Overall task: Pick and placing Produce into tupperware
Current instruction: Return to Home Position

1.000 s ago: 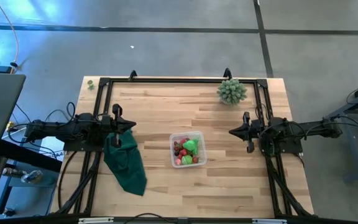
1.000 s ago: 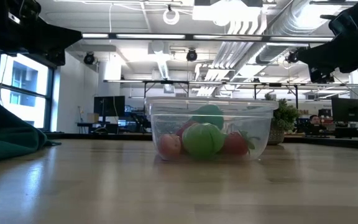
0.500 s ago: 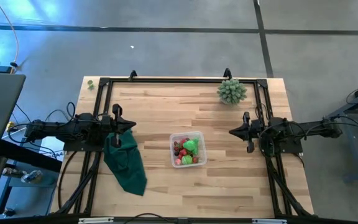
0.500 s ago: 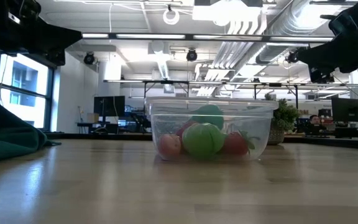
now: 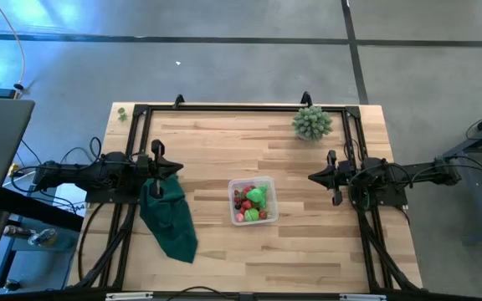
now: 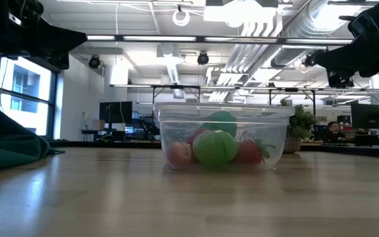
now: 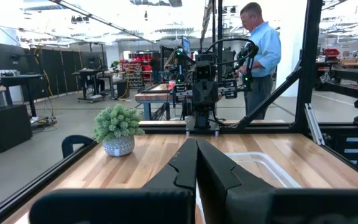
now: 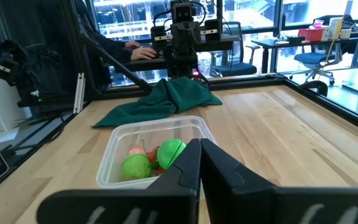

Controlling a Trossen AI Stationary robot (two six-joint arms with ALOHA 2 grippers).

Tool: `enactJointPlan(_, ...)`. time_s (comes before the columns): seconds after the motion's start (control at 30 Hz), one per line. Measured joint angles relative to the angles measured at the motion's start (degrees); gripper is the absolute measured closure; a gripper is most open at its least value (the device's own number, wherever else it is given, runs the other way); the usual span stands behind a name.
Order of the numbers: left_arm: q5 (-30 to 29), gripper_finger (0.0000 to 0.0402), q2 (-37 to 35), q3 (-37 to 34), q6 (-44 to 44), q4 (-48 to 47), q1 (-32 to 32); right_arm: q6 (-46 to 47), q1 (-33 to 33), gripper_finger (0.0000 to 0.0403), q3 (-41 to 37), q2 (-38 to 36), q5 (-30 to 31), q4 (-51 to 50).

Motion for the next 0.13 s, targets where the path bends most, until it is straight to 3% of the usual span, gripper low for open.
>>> enactJointPlan(0.13,0.0,0.0401,0.0,0.0,0.0,0.0,0.0,0.0,0.0,0.0403,0.0,0.0,0.0,0.0)
